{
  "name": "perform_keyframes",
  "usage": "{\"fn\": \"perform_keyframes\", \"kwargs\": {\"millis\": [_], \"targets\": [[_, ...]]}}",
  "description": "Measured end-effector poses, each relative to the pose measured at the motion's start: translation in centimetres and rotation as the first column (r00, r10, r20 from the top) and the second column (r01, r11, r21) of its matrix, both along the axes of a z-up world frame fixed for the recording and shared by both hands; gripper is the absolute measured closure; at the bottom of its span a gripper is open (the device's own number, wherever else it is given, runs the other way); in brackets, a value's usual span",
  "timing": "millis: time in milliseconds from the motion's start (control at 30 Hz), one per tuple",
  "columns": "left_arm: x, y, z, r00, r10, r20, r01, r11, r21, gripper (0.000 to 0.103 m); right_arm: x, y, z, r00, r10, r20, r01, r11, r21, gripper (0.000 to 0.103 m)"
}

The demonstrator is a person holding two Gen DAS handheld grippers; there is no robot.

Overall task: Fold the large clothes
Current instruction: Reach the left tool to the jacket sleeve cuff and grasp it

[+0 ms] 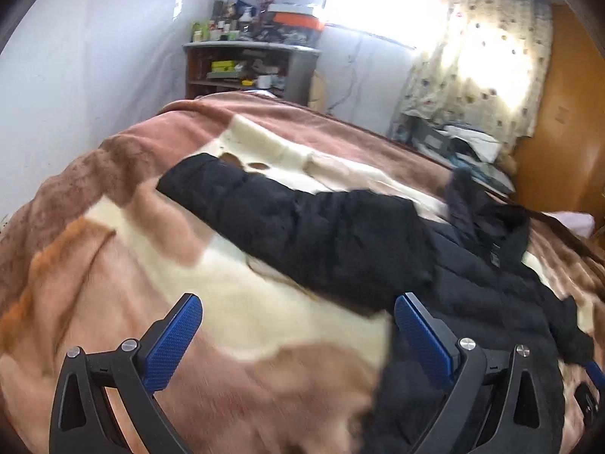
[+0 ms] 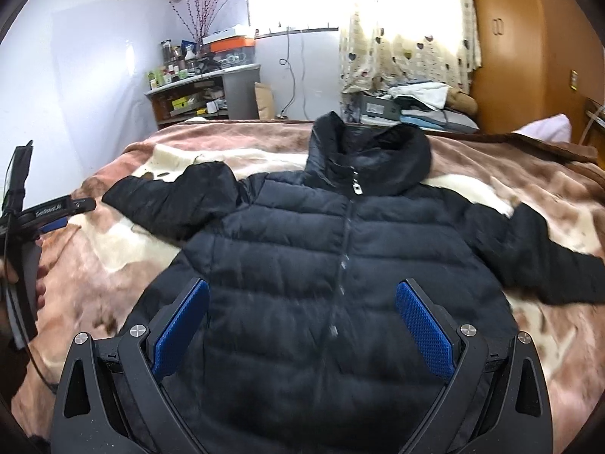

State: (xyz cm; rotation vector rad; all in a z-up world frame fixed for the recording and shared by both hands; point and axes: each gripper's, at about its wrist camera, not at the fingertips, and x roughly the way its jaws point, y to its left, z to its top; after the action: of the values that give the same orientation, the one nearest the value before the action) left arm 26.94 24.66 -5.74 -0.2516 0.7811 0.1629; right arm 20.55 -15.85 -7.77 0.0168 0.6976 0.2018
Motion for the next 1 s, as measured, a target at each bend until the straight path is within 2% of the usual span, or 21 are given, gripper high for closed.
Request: {"fn": "perform_keyframes", "kwargs": {"millis": [33, 133, 200, 300, 400, 433, 567, 667, 800, 933, 1000], "targets": [[1.7, 1.1, -0.5, 1.0, 0.013, -0.012, -0.013, 1.0, 0.003, 0.0, 1.0, 0.4, -0.2, 1.0, 0.005, -0.003, -0.005, 1.0, 0.001, 0.004], [5.4, 4.5, -2.2, 0.995, 0.088, -0.048, -0.091, 0.993, -0.071, 0.0, 2.9, 1.0, -0.5, 1.0, 0.019, -0.007, -0.019, 1.0, 0.009, 0.004], [7.8, 6.3, -3.2, 0.987, 0.144, -0.069, -0.147, 0.988, -0.042, 0.0, 4.1, 1.5, -0.8, 1.0, 0.019, -0.002, -0.019, 1.0, 0.008, 0.004], [11.2, 9.4, -5.4, 0.971, 0.197, -0.132, -0.208, 0.976, -0.071, 0.0, 5.0, 2.0, -1.1, 1.0, 0.025, 0.004, -0.025, 1.0, 0.009, 0.004], [13.6, 10.8, -7.0, 0.962, 0.228, -0.151, -0.233, 0.972, -0.014, 0.0, 6.1, 2.6, -1.6, 0.999, 0.038, -0.009, -0.038, 0.999, 0.011, 0.004], [14.3, 11.2, -7.4, 0.956, 0.246, -0.16, -0.248, 0.969, 0.003, 0.002, 6.5, 2.9, -1.8, 0.999, 0.045, -0.013, -0.045, 0.999, 0.012, 0.004], [16.3, 13.7, -9.1, 0.937, 0.304, -0.174, -0.322, 0.942, -0.088, 0.006, 7.4, 3.6, -2.5, 0.998, 0.06, -0.025, -0.06, 0.998, 0.005, 0.004], [17.3, 14.9, -10.1, 0.917, 0.35, -0.193, -0.371, 0.925, -0.081, 0.009, 8.0, 3.9, -2.8, 0.997, 0.064, -0.036, -0.064, 0.998, -0.001, 0.004], [18.1, 16.3, -11.4, 0.893, 0.389, -0.225, -0.424, 0.895, -0.139, 0.011, 8.3, 3.9, -2.9, 0.998, 0.055, -0.04, -0.055, 0.999, 0.001, 0.004], [19.1, 16.6, -11.5, 0.894, 0.395, -0.214, -0.428, 0.893, -0.141, 0.03, 8.3, 4.1, -2.9, 0.998, 0.057, -0.036, -0.058, 0.998, -0.011, 0.004], [19.5, 16.5, -11.7, 0.9, 0.378, -0.218, -0.414, 0.898, -0.15, 0.045, 8.3, 4.1, -2.9, 0.998, 0.055, -0.034, -0.056, 0.998, -0.015, 0.004]]}}
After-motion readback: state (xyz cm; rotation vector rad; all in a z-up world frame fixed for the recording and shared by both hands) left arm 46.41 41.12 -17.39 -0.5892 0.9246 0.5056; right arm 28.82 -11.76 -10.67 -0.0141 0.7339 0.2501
